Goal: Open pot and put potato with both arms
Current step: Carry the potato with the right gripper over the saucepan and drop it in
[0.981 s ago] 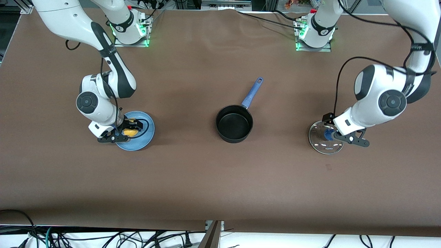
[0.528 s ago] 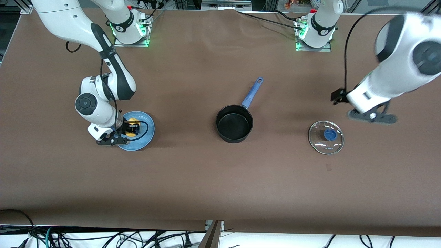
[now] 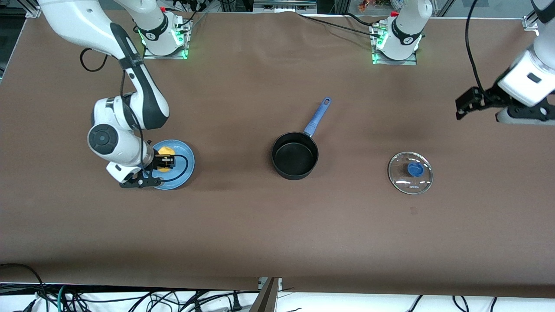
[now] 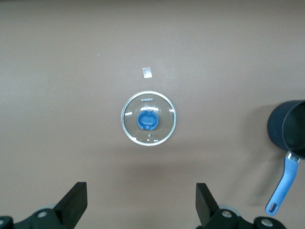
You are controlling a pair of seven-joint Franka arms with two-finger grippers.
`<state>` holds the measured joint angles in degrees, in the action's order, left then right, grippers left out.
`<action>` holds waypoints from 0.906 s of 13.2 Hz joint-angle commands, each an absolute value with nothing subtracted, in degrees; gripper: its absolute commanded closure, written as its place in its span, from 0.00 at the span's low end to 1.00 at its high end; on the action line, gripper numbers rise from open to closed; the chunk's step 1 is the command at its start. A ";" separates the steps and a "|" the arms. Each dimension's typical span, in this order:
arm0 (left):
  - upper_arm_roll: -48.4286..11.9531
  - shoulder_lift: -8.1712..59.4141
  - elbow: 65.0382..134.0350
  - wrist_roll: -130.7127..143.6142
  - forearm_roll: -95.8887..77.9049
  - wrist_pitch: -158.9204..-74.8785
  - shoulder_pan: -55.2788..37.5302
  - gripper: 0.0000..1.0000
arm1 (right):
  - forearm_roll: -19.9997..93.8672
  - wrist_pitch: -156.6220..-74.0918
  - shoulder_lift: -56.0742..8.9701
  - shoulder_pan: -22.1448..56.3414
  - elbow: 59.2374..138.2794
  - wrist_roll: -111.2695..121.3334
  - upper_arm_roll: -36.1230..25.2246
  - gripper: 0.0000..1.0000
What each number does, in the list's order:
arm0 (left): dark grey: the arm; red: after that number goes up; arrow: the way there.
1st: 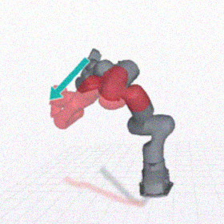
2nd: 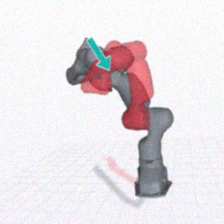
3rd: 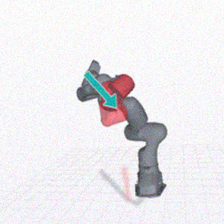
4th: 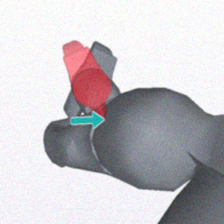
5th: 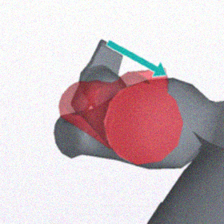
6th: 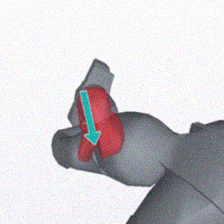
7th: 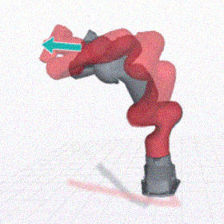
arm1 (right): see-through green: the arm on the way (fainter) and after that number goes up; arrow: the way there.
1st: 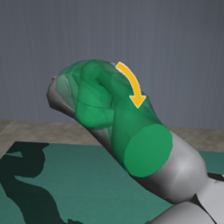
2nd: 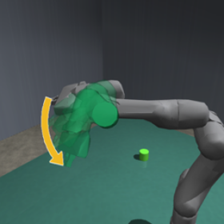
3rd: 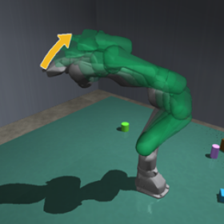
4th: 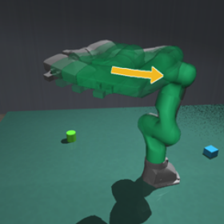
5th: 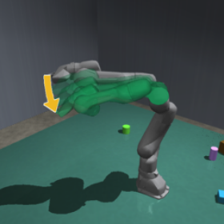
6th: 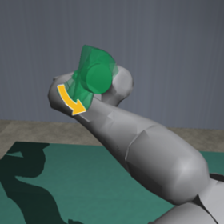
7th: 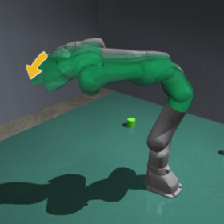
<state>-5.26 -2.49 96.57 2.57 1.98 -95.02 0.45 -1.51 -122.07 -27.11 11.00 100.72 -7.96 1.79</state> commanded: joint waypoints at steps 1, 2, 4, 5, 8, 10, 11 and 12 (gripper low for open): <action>-2.90 -4.92 99.49 2.81 1.23 -92.91 -1.58 0.00 | -0.79 -111.05 -27.42 14.05 91.53 -12.80 2.63 0.92; -2.99 -4.92 99.41 2.90 1.23 -92.90 -1.67 0.00 | -0.79 -107.53 -28.47 16.15 87.49 -15.62 3.16 0.92; -2.90 -4.83 99.32 2.81 1.23 -92.81 -1.58 0.00 | 0.43 -104.86 -30.75 20.81 82.90 -20.80 3.43 0.92; -2.73 -4.75 99.32 2.64 1.23 -92.90 -1.50 0.00 | 3.05 -105.11 -31.89 23.09 81.58 -23.79 3.43 0.92; -2.55 -4.75 99.32 2.46 1.23 -92.81 -1.41 0.00 | 4.13 -107.04 -38.73 32.58 74.56 -34.58 3.34 0.92; -2.55 -4.75 99.32 2.37 1.23 -92.81 -1.41 0.00 | 4.57 -109.15 -43.92 36.72 68.06 -41.28 3.43 0.92; -2.55 -4.75 99.23 2.37 1.23 -92.81 -1.41 0.00 | 5.18 -110.38 -45.77 38.04 65.77 -44.09 3.43 0.92; -2.55 -4.75 99.23 2.37 1.23 -92.73 -1.41 0.00 | 5.71 -112.65 -46.66 39.54 65.13 -46.64 3.43 0.92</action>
